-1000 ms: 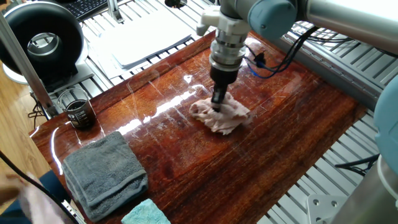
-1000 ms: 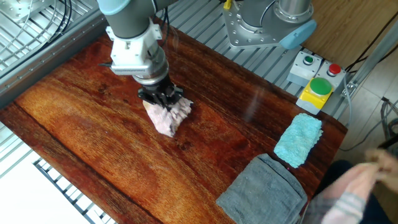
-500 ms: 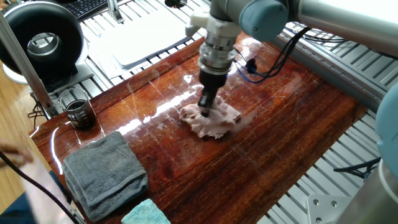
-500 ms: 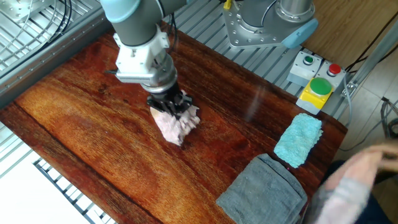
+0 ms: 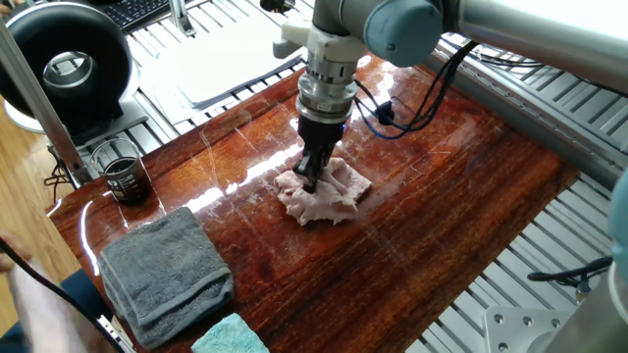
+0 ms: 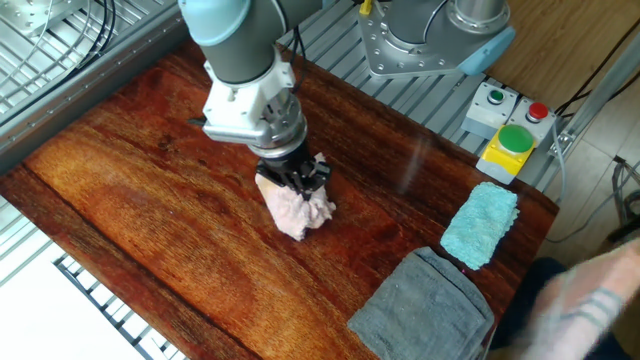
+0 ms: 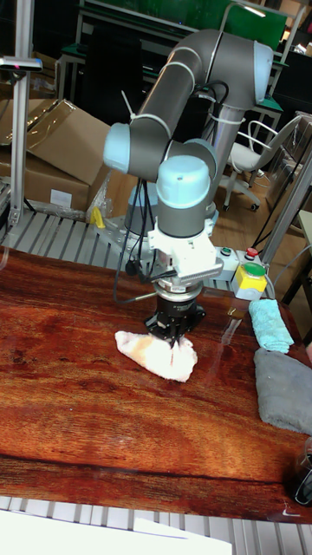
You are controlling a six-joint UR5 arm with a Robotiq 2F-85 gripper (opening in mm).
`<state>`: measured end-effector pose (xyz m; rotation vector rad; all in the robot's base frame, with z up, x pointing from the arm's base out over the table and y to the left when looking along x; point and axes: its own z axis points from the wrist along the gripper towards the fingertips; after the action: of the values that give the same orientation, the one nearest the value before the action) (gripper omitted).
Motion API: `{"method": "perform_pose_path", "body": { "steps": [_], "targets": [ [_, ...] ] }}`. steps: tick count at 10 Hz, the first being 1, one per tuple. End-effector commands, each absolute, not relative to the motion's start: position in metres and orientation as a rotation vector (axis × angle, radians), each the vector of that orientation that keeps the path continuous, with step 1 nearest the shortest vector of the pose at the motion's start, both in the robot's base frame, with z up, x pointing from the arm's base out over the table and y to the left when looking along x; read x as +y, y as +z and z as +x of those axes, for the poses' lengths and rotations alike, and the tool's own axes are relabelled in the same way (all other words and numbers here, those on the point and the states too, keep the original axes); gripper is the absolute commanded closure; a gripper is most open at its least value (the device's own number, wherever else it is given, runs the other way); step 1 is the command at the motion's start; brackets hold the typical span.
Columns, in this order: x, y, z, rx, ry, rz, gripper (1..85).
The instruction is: Clean the table with a cloth
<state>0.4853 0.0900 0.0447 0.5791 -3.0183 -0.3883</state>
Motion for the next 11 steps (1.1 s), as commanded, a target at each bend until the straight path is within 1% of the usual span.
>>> {"method": "perform_pose_path", "body": {
  "steps": [1,5,9,11],
  "targets": [
    [0.09,0.049,0.469,-3.009,-0.425,0.562,84.7],
    [0.059,0.037,0.455,-3.034,-0.395,0.677,84.7],
    [-0.001,0.042,0.451,-2.992,-0.274,0.903,84.7],
    [-0.036,0.044,0.458,-2.965,-0.175,1.052,84.7]
  ]
}}
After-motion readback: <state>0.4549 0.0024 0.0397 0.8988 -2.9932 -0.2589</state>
